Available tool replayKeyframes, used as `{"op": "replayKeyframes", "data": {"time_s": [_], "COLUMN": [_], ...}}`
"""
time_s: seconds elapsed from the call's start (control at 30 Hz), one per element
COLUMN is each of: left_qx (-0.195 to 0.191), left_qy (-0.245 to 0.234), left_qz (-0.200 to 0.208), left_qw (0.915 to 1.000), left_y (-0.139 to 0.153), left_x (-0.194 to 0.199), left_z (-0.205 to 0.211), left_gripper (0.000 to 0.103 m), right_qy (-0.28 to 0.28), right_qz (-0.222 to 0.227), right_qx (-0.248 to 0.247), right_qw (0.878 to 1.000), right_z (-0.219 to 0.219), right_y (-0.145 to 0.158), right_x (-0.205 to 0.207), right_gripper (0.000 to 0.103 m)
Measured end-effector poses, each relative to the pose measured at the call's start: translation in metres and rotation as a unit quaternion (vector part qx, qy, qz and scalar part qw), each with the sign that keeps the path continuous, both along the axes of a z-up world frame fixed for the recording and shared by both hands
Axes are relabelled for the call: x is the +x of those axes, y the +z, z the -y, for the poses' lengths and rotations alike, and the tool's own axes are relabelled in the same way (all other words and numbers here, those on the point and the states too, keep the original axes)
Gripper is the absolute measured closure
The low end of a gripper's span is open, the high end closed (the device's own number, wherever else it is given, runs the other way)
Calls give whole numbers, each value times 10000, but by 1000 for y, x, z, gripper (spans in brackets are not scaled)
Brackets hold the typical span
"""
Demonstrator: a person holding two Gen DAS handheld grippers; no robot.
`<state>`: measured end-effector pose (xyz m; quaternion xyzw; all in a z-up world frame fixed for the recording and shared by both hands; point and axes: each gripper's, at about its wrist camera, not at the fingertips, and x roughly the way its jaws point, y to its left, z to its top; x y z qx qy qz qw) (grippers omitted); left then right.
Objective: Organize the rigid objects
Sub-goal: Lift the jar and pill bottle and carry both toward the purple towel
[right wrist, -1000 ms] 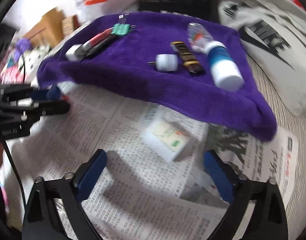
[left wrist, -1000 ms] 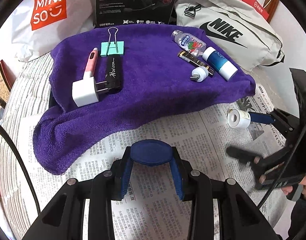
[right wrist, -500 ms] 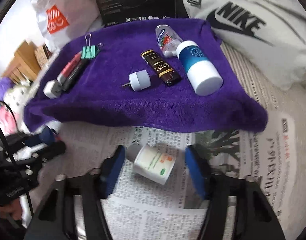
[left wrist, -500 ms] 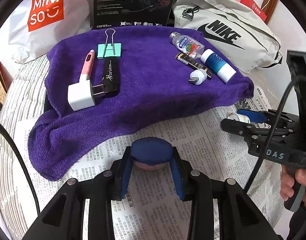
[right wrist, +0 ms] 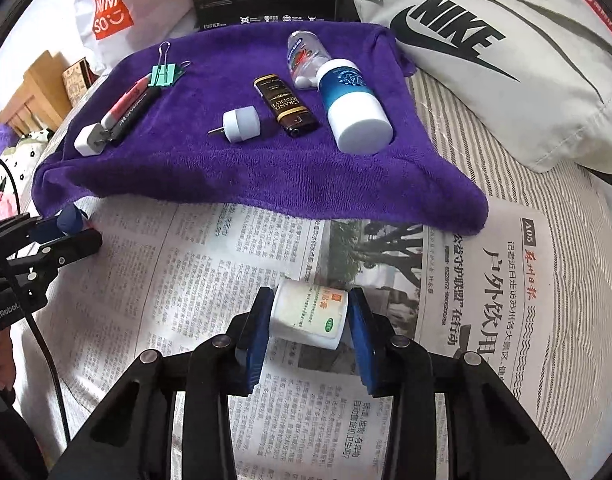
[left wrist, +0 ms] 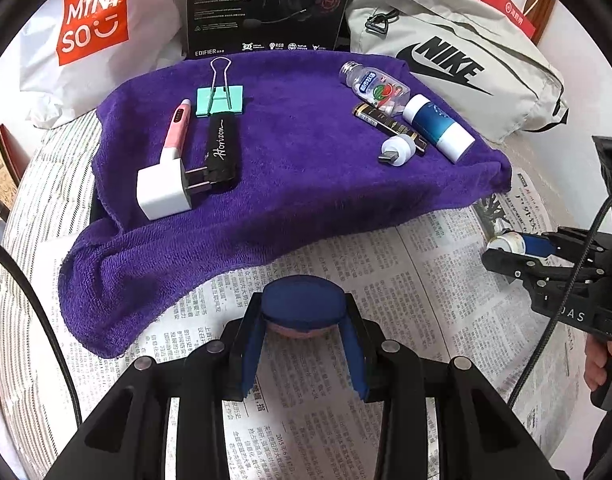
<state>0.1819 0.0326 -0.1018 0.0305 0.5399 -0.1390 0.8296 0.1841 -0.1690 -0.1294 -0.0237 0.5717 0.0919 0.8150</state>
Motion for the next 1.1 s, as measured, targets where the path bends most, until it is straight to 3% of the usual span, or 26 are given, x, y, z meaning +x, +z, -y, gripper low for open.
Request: {"op": "replayKeyframes", "data": {"time_s": [0.17,0.33,0.5,0.83,1.1], "left_qx": [45,38,11,-482,-250], "left_qy": [-16,29,98,167,181], "left_qz": [-7,-25,46,-28,-90], "left_qw": [10000,10000,9999,9987,9995], "left_y": [0,0,-1,-1,1], "left_x": [-1,0,4,-1,-3], "left_z": [-1,-1,0,-13,-6], "left_gripper": [69,69,69,69,69], "right_qy": [-53,-117,89,207,324], "right_qz": [-156,-39,125,249,310], "right_qx": [14,190,77,105,257], "right_qw": [9999,9997,9999,9994,9987], "right_z": [9,18,12,9,13], "right_y": [2,2,3,3,3], "right_x": [-6,-11,-13,-14,-17], "right_gripper": [64,64,72,72,72]}}
